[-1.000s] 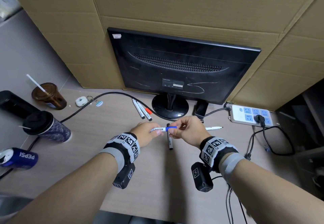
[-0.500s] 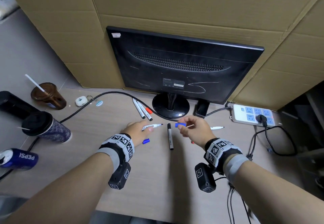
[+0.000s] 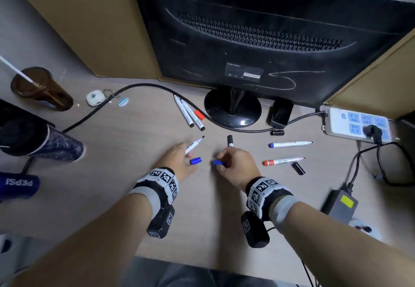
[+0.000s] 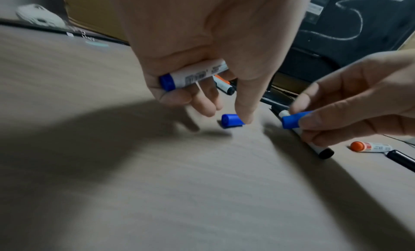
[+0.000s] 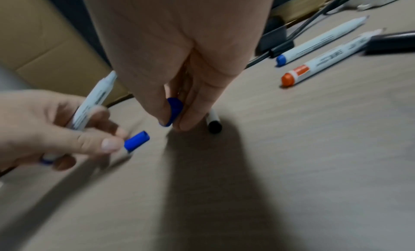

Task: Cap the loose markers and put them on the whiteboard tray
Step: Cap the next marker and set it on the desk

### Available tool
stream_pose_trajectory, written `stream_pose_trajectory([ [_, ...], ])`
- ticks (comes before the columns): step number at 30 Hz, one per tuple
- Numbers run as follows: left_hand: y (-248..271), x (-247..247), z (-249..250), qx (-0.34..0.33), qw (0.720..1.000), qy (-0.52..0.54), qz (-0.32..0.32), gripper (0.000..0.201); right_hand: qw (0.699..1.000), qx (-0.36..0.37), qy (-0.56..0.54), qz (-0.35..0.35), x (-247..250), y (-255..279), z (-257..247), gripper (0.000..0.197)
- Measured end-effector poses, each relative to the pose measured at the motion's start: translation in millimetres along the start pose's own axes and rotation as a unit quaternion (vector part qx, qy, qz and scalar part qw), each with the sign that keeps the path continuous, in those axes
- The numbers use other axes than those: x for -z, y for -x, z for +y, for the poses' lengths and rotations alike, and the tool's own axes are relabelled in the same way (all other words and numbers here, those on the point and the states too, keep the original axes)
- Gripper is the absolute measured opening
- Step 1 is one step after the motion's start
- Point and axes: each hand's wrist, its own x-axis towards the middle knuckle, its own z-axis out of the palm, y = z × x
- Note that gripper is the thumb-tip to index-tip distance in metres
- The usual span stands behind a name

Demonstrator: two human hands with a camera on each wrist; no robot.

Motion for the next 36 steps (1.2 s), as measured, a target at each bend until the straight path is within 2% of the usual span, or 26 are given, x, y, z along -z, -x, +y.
stream_pose_trajectory([
  [4,-10.5,-3.5,-2.0,0.009,1.0,0.013,-0.004,0.031,0.999,0.022,0.036,0.007,-12.0,-8.5,-1.2,0.017],
  [8,-11.4,-3.7,-2.8,0.009,0.999,0.043,-0.014,0.029,0.999,0.008,0.05,-0.018,-15.5,-14.2,2.1,0.013],
  [12,-6.5,0.6,-0.4,0.013,0.992,0.122,-0.009,0.031,0.999,0.041,0.023,-0.007,-12.2,-15.0,-0.6,0.031],
  [18,3.3,18.5,23.2,-0.012,0.984,0.18,-0.012,0.033,0.99,0.114,-0.052,-0.065,4.6,-11.0,-20.3,0.045],
  [24,23.6,38.4,54.2,-0.045,0.977,0.205,-0.037,0.039,0.991,0.092,-0.078,-0.06,34.4,0.6,-29.1,0.02],
  [27,30.8,46.1,64.0,-0.069,0.978,0.188,-0.05,0.04,0.991,0.086,-0.093,-0.052,53.6,11.8,-30.4,0.017],
  [30,38.8,50.3,75.2,-0.054,0.983,0.173,-0.034,0.032,0.991,0.088,-0.098,-0.023,73.1,24.3,-29.1,0.011],
  [31,40.4,51.5,78.3,-0.044,0.984,0.17,-0.028,0.029,0.991,0.089,-0.102,-0.009,78.9,27.3,-26.8,0.012],
  [33,42.2,53.5,83.4,-0.027,0.986,0.16,-0.028,0.02,0.989,0.094,-0.114,0.004,88.3,31.5,-18.9,0.025],
  [36,45.9,54.5,92.0,-0.016,0.985,0.168,-0.023,0.032,0.99,0.095,-0.105,0.0,99.7,38.4,-7.9,0.03],
])
